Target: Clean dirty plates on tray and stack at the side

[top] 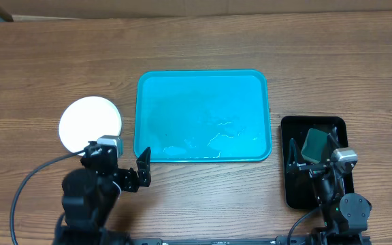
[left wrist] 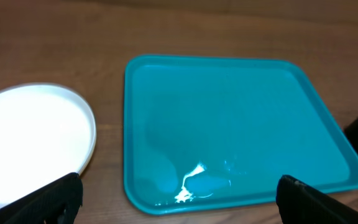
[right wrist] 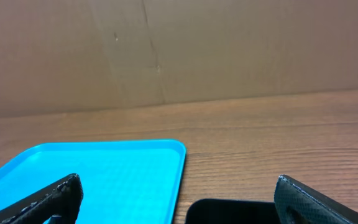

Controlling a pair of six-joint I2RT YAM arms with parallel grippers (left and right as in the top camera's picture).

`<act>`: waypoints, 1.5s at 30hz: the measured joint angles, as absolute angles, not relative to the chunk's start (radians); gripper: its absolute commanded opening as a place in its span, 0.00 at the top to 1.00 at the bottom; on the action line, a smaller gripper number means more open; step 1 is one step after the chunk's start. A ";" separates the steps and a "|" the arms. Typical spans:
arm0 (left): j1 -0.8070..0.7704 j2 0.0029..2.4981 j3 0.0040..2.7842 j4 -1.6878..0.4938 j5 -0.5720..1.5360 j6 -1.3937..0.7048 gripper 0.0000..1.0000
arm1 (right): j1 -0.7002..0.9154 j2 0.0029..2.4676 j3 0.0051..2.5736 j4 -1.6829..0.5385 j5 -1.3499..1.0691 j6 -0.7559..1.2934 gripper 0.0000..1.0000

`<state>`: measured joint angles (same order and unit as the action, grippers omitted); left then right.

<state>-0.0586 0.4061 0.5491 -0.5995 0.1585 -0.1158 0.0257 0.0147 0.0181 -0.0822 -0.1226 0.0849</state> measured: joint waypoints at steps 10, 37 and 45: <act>-0.079 0.128 0.176 -0.175 0.136 -0.128 0.00 | 0.025 0.015 0.018 -0.083 -0.123 0.084 0.00; -0.098 0.014 0.008 -0.064 0.134 -0.150 0.00 | 0.021 0.014 0.018 -0.082 -0.122 0.084 0.00; -0.064 0.014 0.008 -0.064 0.133 -0.150 0.00 | 0.021 0.014 0.018 -0.082 -0.122 0.085 0.00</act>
<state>-0.0635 0.0139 0.0082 -0.0635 0.1333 -0.1505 0.0212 0.0139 0.0181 -0.0818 -0.1223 0.0849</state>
